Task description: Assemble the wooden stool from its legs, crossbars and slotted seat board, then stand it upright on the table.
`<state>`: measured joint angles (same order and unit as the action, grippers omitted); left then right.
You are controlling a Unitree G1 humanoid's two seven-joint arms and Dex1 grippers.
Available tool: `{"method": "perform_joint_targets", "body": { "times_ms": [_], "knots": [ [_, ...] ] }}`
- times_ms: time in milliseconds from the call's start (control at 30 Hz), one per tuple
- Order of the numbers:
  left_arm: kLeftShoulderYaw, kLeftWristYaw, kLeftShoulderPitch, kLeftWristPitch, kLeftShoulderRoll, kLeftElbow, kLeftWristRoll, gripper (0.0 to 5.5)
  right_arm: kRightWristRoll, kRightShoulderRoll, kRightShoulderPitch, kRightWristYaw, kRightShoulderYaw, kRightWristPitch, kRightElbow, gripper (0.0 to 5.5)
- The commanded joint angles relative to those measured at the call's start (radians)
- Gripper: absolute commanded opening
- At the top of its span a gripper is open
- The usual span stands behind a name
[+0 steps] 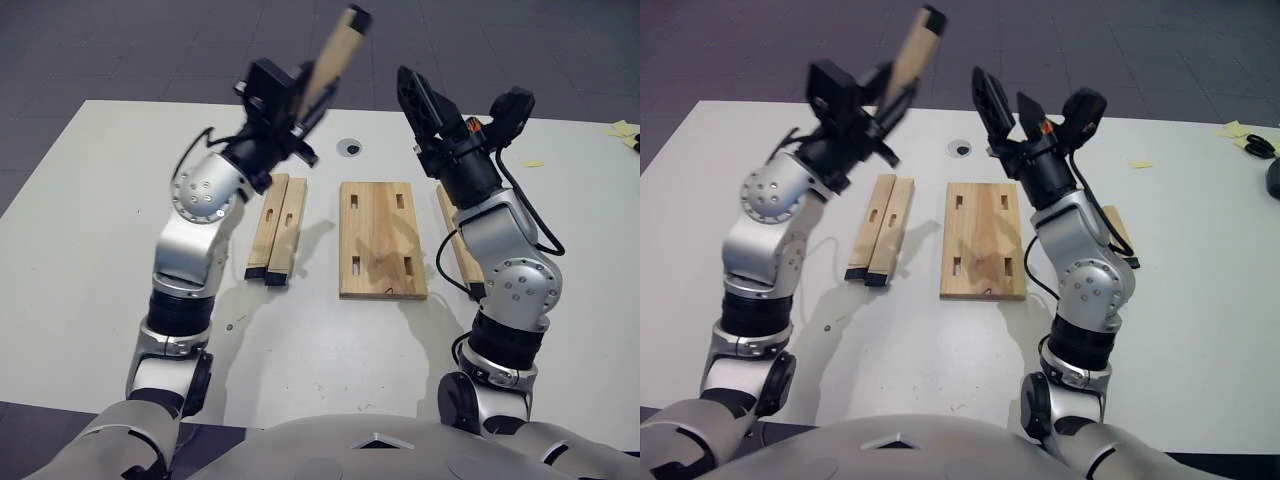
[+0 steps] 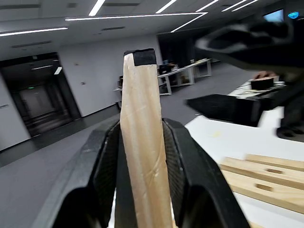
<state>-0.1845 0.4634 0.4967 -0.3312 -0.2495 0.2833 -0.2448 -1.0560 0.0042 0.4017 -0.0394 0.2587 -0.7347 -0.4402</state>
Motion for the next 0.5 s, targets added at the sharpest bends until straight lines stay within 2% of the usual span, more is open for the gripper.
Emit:
{"method": "perform_joint_targets", "body": {
  "times_ms": [33,300,500],
  "knots": [
    [-0.007,0.067,-0.026,-0.083,0.006,0.046,-0.098,1.27,-0.128,-0.004,0.007,0.063,0.01,-0.042,0.014,5.27],
    [-0.041,0.08,-0.043,-0.104,-0.009,0.061,-0.079,1.27,-0.345,0.01,-0.019,0.218,0.027,-0.015,0.037,4.04],
    [-0.052,0.082,-0.046,-0.12,-0.015,0.076,-0.07,1.27,-0.433,-0.062,-0.054,0.227,0.001,-0.025,0.014,3.05]
  ]
}}
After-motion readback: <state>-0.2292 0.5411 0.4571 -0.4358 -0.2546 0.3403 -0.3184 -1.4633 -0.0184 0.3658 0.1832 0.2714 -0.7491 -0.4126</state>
